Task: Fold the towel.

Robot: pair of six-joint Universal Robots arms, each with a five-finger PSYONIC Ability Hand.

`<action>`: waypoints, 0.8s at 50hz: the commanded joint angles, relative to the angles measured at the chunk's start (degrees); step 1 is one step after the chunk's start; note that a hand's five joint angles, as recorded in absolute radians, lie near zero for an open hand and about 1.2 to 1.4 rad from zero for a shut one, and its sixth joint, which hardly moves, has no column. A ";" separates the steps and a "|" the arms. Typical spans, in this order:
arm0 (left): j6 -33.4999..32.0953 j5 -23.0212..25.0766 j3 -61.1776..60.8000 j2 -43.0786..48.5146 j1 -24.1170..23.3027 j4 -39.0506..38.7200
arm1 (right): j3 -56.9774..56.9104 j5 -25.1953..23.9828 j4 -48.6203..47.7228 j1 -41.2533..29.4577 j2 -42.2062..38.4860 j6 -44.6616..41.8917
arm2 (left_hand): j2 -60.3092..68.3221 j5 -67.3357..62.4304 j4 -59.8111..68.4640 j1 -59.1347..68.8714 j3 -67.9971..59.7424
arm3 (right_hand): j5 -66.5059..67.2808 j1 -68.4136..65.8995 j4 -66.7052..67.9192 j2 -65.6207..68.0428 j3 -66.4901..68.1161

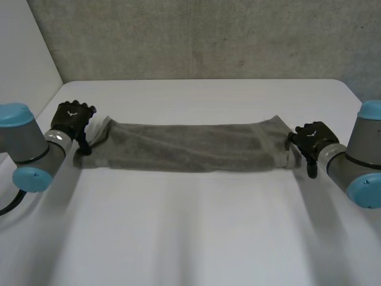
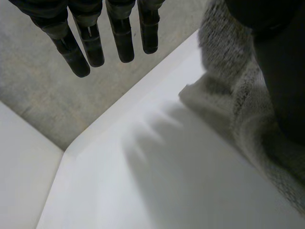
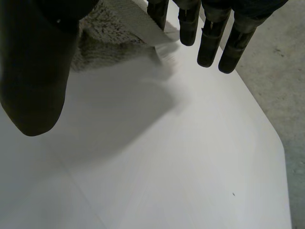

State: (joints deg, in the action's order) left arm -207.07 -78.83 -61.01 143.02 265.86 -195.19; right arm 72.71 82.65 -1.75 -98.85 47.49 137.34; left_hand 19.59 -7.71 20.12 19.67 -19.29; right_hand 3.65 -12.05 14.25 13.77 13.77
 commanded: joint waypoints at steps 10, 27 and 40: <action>1.84 0.08 -7.53 -10.29 0.80 1.21 | 0.76 0.23 0.00 -0.03 4.27 1.44 | -3.99 2.11 -4.52 -4.07 3.69 | -3.56 1.97 -4.17 -3.69 -3.69; 6.50 0.96 -18.26 -21.82 0.89 0.86 | 1.73 -0.56 3.78 -2.67 11.84 10.76 | -4.33 2.45 -4.86 -4.41 4.03 | -2.89 1.30 -3.49 -3.02 -3.01; 5.98 9.48 -22.04 -20.68 0.27 0.34 | -0.11 -0.91 1.40 -3.46 5.95 15.77 | 5.09 -6.97 4.56 5.01 -5.39 | 6.53 -8.12 5.93 6.40 6.41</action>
State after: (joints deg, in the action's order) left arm -200.84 -72.71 -82.56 121.24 266.45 -194.88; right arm 73.65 81.76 1.05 -102.43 56.79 150.50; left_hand 20.90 -11.13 20.95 20.76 -20.74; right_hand 7.28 -16.80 16.60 16.49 16.47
